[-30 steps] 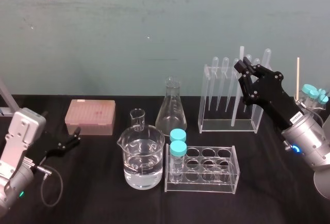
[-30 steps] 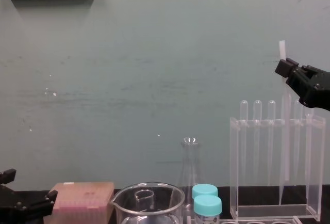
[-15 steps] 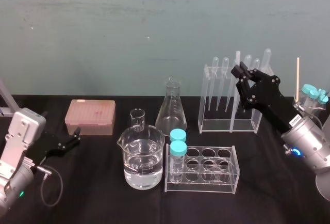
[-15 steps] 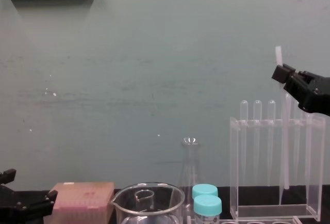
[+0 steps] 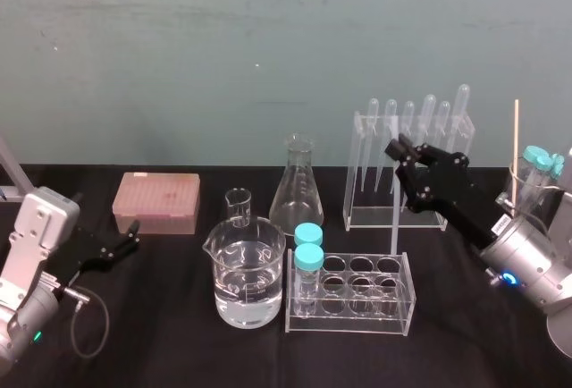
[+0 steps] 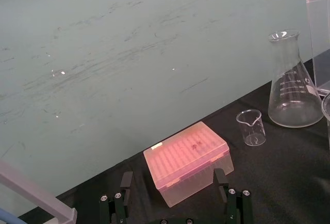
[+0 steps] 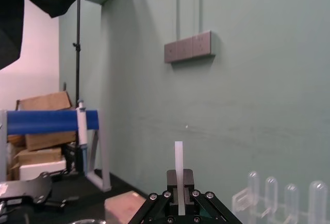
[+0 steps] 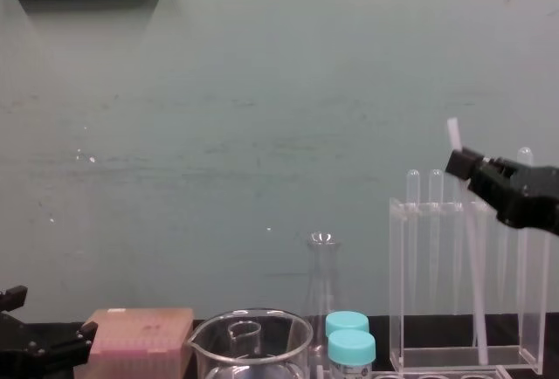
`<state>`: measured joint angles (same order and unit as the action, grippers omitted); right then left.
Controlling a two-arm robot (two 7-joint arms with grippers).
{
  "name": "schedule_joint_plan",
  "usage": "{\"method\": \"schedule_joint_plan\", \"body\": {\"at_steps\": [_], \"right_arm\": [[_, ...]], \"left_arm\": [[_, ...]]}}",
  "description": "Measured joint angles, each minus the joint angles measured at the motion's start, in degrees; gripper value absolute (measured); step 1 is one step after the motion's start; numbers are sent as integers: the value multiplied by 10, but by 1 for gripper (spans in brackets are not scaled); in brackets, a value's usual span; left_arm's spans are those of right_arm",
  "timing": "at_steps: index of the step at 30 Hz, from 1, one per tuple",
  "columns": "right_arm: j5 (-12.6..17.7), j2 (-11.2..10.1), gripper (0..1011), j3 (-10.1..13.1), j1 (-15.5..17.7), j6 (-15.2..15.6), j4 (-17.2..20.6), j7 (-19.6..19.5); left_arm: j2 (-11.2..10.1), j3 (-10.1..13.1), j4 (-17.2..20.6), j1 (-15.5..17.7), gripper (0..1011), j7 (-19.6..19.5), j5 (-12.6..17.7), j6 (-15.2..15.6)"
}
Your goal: Pick up the stirring rod with one hand, then place it down.
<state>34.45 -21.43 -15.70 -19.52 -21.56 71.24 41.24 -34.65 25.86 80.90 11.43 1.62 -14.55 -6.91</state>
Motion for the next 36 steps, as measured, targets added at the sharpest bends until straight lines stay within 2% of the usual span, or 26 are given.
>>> {"method": "schedule_joint_plan", "body": {"at_steps": [8, 23, 36], "right_arm": [[0, -2, 62, -17, -10, 18, -21, 13], [-21, 7, 62, -47, -43, 17, -88, 30], [-31, 9, 62, -60, -53, 36, -107, 31]], "left_arm": [[0, 0, 0, 0, 1000, 0, 0, 0], [0, 0, 0, 0, 1000, 0, 0, 0], [0, 0, 0, 0, 1000, 0, 0, 0]]}}
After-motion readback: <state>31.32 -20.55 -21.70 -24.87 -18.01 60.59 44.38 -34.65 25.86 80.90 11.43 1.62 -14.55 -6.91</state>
